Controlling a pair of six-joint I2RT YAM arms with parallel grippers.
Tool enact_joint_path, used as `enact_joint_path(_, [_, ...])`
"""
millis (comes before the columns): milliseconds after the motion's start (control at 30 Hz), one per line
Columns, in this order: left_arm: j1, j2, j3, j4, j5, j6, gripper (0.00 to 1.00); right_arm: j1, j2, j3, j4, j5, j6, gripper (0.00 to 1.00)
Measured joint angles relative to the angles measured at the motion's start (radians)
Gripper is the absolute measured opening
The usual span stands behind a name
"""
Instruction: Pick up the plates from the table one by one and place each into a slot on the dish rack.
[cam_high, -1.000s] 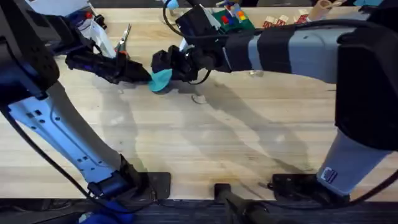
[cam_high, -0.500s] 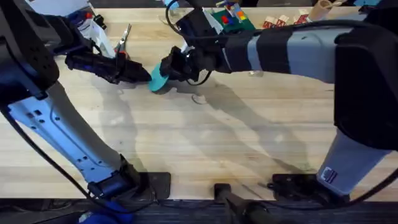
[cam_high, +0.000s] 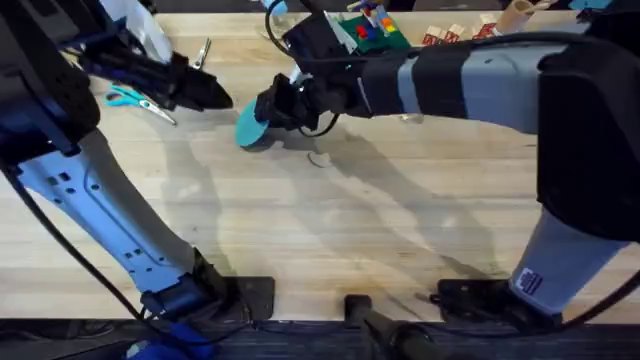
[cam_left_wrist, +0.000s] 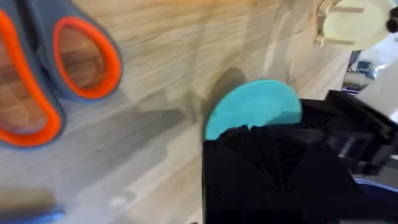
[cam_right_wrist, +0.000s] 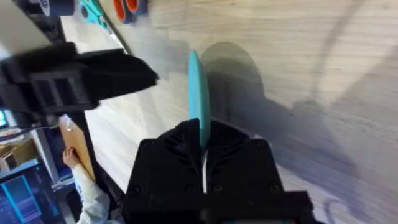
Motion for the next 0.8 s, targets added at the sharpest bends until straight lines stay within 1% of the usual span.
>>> enact_joint_path(233, [-0.012, -0.051, 0.143, -0.145, -0.04, -0.002, 0.039, -0.037, 0.0, 0.004, 0.002, -0.061, -0.024, 0.032])
enact_joint_path(333, [-0.021, -0.081, 0.205, -0.186, -0.078, -0.02, 0.04, -0.058, 0.0, 0.019, 0.002, -0.085, -0.051, 0.032])
enact_joint_path(500, [-0.05, -0.154, 0.281, -0.185, -0.215, -0.107, 0.039, -0.082, -0.033, 0.043, -0.017, -0.098, -0.132, 0.032])
enact_joint_path(600, [-0.084, -0.209, 0.303, -0.185, -0.313, -0.158, 0.04, -0.084, -0.082, 0.064, -0.037, -0.101, -0.207, 0.032])
enact_joint_path(633, [-0.096, -0.223, 0.307, -0.184, -0.34, -0.17, 0.066, -0.084, -0.098, 0.073, -0.049, -0.101, -0.232, 0.032])
enact_joint_path(700, [-0.123, -0.255, 0.31, -0.185, -0.392, -0.19, 0.341, -0.084, -0.132, 0.094, -0.086, -0.099, -0.288, 0.032])
enact_joint_path(800, [-0.162, -0.287, 0.31, -0.194, -0.449, -0.209, 0.809, -0.084, -0.176, 0.115, -0.147, -0.09, -0.359, 0.032])
